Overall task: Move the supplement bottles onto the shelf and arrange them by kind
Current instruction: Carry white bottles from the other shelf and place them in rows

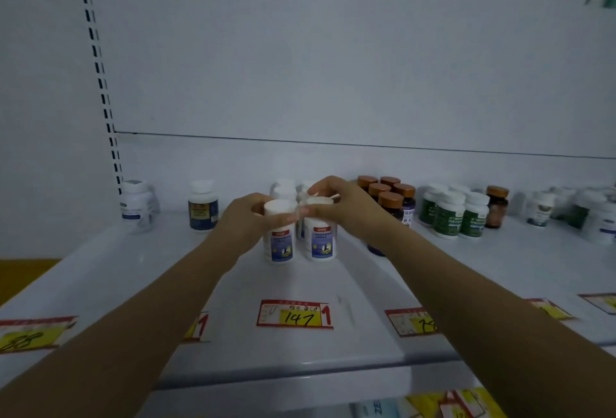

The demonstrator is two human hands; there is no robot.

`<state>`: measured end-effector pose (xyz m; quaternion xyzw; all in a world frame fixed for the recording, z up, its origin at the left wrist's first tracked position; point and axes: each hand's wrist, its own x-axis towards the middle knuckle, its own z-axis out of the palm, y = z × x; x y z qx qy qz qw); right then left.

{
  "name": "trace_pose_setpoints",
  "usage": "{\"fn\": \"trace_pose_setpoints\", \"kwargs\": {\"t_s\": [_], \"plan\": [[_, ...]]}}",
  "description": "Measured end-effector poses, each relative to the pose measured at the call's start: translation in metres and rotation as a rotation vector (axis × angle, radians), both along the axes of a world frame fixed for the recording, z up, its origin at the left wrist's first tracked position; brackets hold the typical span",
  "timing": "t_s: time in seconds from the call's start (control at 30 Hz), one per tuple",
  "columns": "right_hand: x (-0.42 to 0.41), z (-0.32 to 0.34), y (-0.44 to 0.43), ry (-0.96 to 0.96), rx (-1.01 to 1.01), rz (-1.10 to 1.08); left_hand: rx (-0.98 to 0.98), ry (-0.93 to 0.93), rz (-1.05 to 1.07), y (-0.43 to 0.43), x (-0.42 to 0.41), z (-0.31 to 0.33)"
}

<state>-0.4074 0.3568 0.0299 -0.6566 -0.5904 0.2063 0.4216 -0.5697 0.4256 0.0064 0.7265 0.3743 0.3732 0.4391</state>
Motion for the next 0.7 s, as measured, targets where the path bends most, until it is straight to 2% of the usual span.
{"fn": "trace_pose_setpoints", "kwargs": {"t_s": [0.23,0.47,0.7], "plan": [[0.001,-0.012,0.009,-0.085,0.106,-0.090,0.126,0.085,0.096,0.011,0.010,0.001],[-0.004,-0.010,0.010,-0.155,0.120,-0.125,0.222,0.131,0.172,0.012,0.017,-0.003],[-0.002,-0.010,0.012,-0.189,0.134,-0.121,0.201,0.124,0.158,0.011,0.017,-0.003]]}}
